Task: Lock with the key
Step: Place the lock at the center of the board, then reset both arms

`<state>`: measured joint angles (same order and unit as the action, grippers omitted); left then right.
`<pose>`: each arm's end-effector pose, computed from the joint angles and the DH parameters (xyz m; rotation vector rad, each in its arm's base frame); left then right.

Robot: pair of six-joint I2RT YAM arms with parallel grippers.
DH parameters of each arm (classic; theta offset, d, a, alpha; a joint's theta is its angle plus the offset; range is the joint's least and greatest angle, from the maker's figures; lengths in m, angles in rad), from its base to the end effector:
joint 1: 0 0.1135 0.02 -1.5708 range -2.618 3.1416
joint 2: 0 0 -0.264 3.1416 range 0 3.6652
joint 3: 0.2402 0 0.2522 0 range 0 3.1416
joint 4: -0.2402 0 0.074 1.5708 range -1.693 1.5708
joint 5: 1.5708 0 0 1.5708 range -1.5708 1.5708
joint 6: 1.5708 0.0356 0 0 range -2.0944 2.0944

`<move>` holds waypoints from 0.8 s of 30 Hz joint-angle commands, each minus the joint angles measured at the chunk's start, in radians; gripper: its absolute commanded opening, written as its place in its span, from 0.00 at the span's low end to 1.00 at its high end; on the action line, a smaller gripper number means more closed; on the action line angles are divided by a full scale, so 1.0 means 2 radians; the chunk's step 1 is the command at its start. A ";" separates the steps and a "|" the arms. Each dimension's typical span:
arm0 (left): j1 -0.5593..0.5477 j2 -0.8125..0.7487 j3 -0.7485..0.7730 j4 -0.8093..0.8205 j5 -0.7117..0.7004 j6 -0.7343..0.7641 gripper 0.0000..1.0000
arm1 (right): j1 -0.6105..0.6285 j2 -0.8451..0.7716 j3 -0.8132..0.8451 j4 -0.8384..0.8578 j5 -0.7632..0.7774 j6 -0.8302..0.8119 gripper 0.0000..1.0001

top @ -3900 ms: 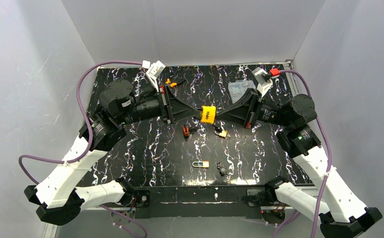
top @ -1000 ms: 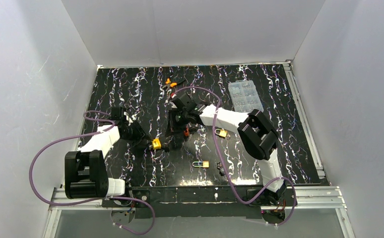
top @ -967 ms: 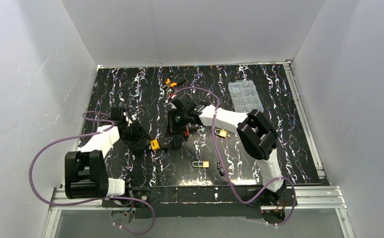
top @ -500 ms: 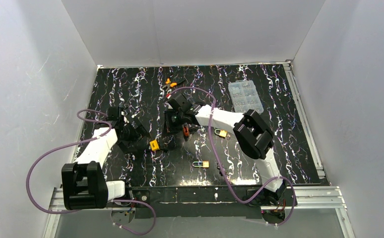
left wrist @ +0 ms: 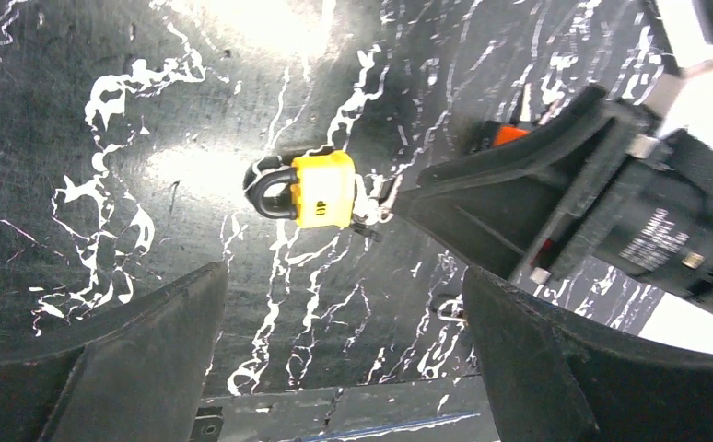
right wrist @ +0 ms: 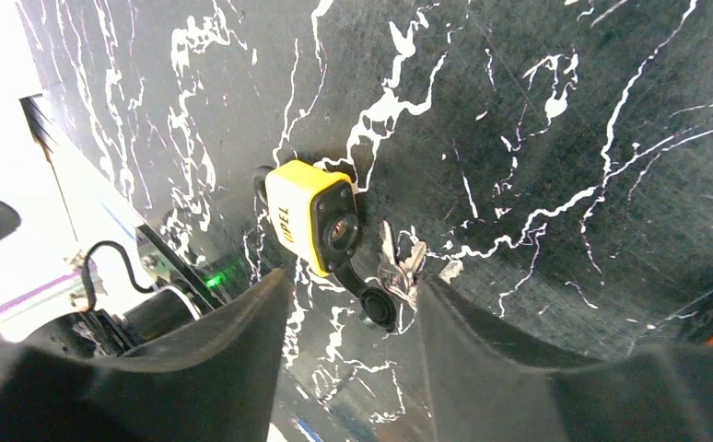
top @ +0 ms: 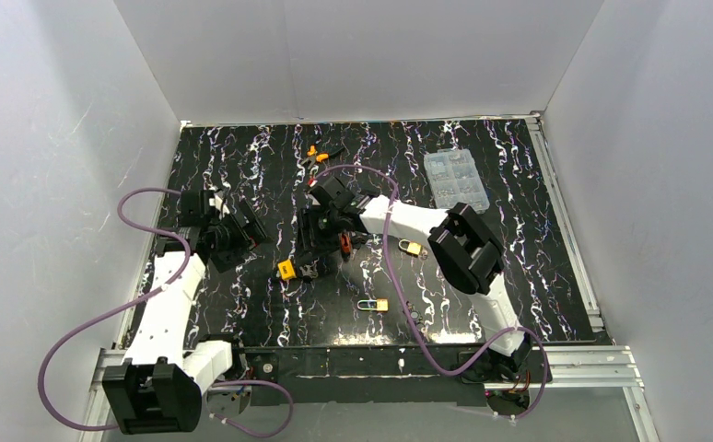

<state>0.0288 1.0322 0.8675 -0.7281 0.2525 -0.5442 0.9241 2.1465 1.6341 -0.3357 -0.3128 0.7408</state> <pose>0.2043 -0.0030 0.2747 -0.5985 2.4273 -0.5310 0.2793 0.3881 0.1862 -0.4056 2.6629 1.0370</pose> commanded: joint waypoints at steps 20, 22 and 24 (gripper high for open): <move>-0.335 0.049 0.249 -0.023 -0.143 -0.019 0.98 | -0.089 -0.436 -0.179 -0.022 0.076 -0.029 0.73; -0.379 0.063 0.265 -0.023 -0.175 -0.014 0.98 | -0.102 -0.491 -0.207 -0.028 0.089 -0.028 0.75; -0.425 0.079 0.281 -0.024 -0.207 -0.007 0.98 | -0.109 -0.545 -0.228 -0.037 0.106 -0.028 0.77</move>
<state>-0.6888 1.1505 1.3608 -0.7633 0.0065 -0.5845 0.7261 1.2287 1.2419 -0.3920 -0.1729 0.7006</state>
